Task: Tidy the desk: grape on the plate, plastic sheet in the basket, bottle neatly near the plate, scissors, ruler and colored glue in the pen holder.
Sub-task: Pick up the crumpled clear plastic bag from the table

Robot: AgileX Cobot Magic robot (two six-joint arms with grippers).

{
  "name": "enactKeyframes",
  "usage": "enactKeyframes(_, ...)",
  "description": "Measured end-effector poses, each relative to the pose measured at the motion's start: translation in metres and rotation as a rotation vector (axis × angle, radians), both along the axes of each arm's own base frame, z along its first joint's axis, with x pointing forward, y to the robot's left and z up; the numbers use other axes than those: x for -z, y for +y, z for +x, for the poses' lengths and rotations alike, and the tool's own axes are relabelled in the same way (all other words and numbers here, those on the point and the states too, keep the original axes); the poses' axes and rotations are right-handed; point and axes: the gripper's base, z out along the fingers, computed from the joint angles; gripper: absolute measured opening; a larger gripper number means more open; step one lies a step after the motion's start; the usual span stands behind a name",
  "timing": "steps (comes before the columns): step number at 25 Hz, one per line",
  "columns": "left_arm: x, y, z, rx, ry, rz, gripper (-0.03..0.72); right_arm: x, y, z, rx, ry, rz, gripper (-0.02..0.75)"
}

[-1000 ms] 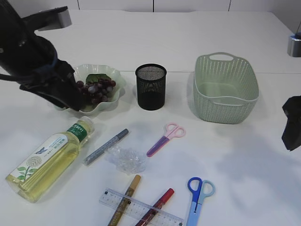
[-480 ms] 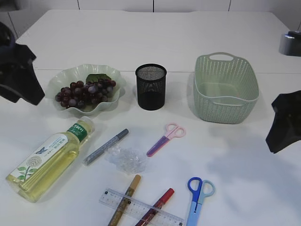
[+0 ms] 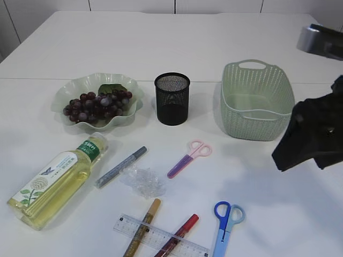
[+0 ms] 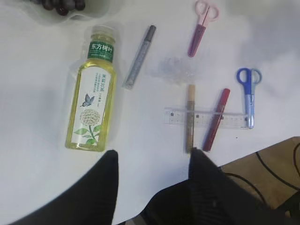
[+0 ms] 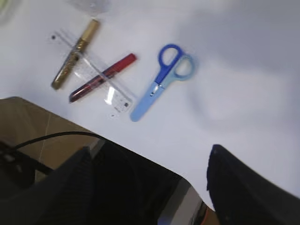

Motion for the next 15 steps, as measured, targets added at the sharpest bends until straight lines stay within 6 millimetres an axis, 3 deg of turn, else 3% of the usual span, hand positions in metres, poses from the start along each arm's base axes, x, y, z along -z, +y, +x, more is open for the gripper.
enactKeyframes(7, -0.028, 0.020, -0.051, -0.049, -0.124, -0.082, 0.363, 0.019, 0.018, 0.007, -0.178, 0.032, -0.031, 0.583)
enactKeyframes(11, -0.034, 0.025, -0.064, -0.066, -0.154, -0.109, 0.363, 0.035, 0.041, 0.014, -0.262, 0.053, -0.077, 0.583)
enactKeyframes(15, -0.036, 0.027, -0.069, -0.074, -0.162, -0.119, 0.363, 0.042, 0.060, 0.034, -0.313, 0.049, -0.118, 0.583)
